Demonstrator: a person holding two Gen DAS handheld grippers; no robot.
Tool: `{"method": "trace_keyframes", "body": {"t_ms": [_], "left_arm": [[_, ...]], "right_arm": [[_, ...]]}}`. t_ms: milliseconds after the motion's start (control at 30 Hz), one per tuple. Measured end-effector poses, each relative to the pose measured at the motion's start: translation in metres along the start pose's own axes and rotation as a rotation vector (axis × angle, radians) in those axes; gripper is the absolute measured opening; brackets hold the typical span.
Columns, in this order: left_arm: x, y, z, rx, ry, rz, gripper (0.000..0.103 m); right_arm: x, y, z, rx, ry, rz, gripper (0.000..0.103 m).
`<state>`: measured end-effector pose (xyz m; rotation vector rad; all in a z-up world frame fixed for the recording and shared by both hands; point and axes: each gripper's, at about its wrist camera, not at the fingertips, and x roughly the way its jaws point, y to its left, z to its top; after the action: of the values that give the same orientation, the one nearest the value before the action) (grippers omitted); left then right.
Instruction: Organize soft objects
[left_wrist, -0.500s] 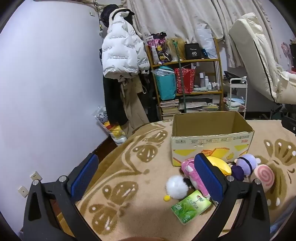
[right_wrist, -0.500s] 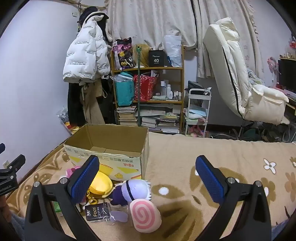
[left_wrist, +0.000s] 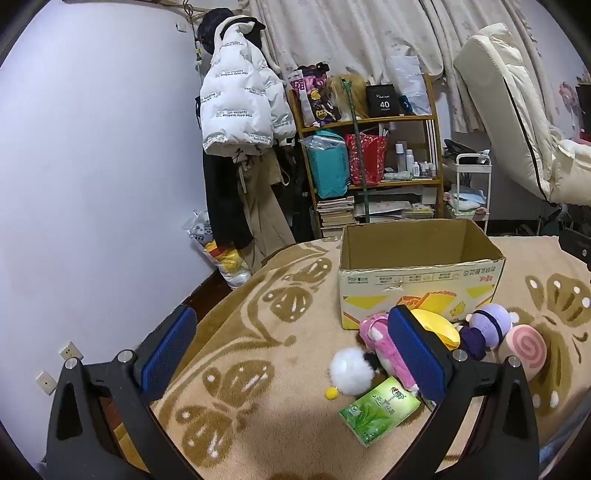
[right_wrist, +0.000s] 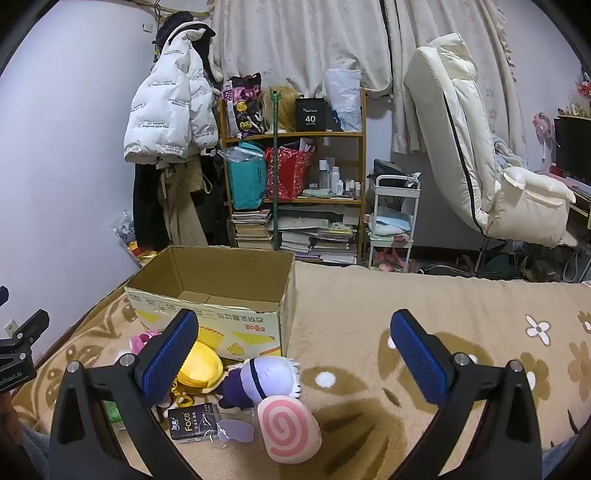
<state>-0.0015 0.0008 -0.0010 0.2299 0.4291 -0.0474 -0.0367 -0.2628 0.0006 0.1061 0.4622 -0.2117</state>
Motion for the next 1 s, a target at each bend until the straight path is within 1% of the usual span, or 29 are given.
{"method": "trace_keyframes", "body": {"t_ms": [1000], "left_arm": [[0.0035,-0.0022,-0.0014,0.001,0.013,-0.002,0.102]], "right_arm": [[0.0021,0.002,-0.0018,-0.004,0.004,-0.001,0.103]]}}
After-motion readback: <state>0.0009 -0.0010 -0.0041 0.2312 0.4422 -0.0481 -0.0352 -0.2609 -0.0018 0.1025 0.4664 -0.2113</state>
